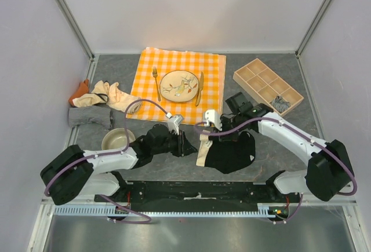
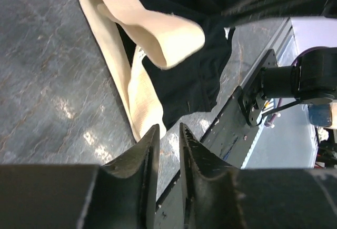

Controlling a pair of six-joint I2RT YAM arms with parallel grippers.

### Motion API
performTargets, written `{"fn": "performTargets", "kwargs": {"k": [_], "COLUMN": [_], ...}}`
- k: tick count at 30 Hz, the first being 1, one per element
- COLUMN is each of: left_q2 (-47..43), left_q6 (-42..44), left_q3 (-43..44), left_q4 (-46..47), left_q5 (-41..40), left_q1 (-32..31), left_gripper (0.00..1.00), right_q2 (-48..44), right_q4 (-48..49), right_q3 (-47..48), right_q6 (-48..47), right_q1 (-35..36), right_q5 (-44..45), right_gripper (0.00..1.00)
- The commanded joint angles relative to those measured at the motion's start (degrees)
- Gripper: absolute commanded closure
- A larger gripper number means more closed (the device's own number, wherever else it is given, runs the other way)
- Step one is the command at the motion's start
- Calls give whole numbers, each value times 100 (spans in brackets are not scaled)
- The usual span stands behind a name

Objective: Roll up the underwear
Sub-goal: Fold the underwear at the center of the board.

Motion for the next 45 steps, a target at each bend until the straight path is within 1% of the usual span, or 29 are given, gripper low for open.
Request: {"fn": "performTargets", "kwargs": {"k": [1, 3, 8, 9, 14, 17, 20, 23, 27, 33, 36, 40, 45], "left_q2": [391, 540, 1331, 1445, 2244, 2649, 2965, 3160, 3467, 3582, 3591, 3617, 3591], "left_q6": [-344, -414, -520, -616, -968, -1170, -1197, -1197, -1232, -1118, -995, -872, -828], "left_q3": [142, 159, 528, 624, 836, 1003, 1214, 1337, 1302, 1188, 1197, 1258, 1241], "left_q4": [1073, 1415, 1978, 2205, 2936, 3253, 3263, 3000, 2806, 2437, 2270, 1980, 1935], "left_q5": [169, 257, 635, 679, 776, 820, 698, 373, -40, -304, -436, -524, -542], "left_q1": [49, 58, 58, 50, 58, 58, 49, 93, 225, 375, 401, 427, 480], "left_gripper": [75, 78, 78, 78, 80, 81, 81, 82, 86, 87, 87, 87, 86], "right_q2": [153, 215, 443, 487, 479, 461, 470, 488, 426, 312, 251, 127, -92], "right_q4": [362, 406, 486, 556, 741, 811, 846, 864, 908, 952, 934, 803, 337], "right_q3": [540, 707, 875, 884, 884, 892, 892, 901, 875, 822, 735, 577, 444], "right_q6": [565, 731, 925, 1039, 1338, 1383, 1427, 1444, 1453, 1436, 1366, 1033, 487], "right_q1": [-410, -569, -657, -674, -911, -1026, -1061, -1096, -1149, -1193, -1193, -1202, -1202], "right_q5": [-477, -547, -548, -521, -363, -459, -521, -556, -556, -574, -802, -1136, -1549], "right_gripper": [100, 100, 100, 100, 100, 100, 100, 100, 100, 100, 100, 100, 100]}}
